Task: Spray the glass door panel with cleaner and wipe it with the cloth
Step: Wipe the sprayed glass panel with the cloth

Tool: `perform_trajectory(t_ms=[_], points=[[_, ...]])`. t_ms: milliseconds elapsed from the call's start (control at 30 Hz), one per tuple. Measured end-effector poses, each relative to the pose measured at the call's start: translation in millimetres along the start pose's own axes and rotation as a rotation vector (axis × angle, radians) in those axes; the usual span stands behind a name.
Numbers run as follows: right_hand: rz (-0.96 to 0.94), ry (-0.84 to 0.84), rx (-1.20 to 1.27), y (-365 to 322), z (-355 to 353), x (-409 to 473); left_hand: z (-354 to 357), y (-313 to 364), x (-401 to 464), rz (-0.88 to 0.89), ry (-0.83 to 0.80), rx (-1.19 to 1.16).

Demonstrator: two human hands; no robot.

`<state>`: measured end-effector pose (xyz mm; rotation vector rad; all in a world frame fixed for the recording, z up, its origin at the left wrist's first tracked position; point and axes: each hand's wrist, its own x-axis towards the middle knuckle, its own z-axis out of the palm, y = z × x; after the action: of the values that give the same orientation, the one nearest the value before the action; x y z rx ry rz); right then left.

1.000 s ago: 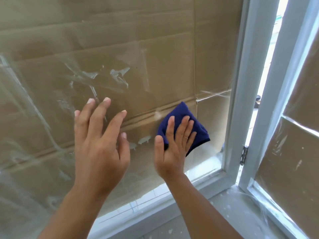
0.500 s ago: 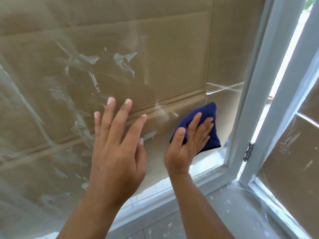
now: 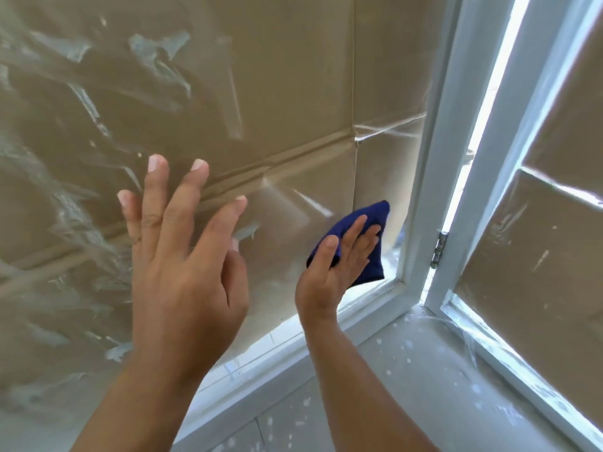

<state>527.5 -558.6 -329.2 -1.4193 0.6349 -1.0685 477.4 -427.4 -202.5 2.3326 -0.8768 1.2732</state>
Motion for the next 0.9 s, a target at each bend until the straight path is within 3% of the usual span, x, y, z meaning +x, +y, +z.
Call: perform_trajectory(t_ms=[67,100,133,267,333,400,500,567,633,767,833,900], points=[[0.365,0.057,0.134,-4,-9,27,0,-1,-4,0.000,-0.011,0.020],[0.437,0.048,0.146,-6,-13,33,0,-2,-6,-0.002,-0.018,0.030],[0.417,0.010,0.115,-8,-14,30,1,-2,-7,-0.003,-0.024,0.036],[-0.096,-0.339,-0.091,-3,-10,-55,9,2,-11,0.006,-0.049,0.091],[-0.213,-0.433,-0.163,15,-14,-80,10,3,-12,0.008,-0.049,0.098],[-0.113,-0.387,-0.133,24,-16,-61,9,3,-12,0.005,-0.047,0.081],[0.194,-0.185,-0.033,18,-19,-8,5,0,-18,0.004,-0.050,0.061],[0.261,-0.106,0.000,9,-14,10,5,-1,-22,0.007,-0.059,0.076],[0.150,-0.135,-0.006,-1,-6,-4,10,2,-25,-0.001,-0.068,0.093],[-0.262,-0.322,-0.166,9,2,-71,23,12,-27,-0.012,-0.075,0.097],[-0.275,-0.350,-0.185,29,-2,-77,27,14,-26,-0.015,-0.076,0.092],[-0.100,-0.307,-0.117,45,-10,-62,28,12,-26,-0.011,-0.074,0.092]])
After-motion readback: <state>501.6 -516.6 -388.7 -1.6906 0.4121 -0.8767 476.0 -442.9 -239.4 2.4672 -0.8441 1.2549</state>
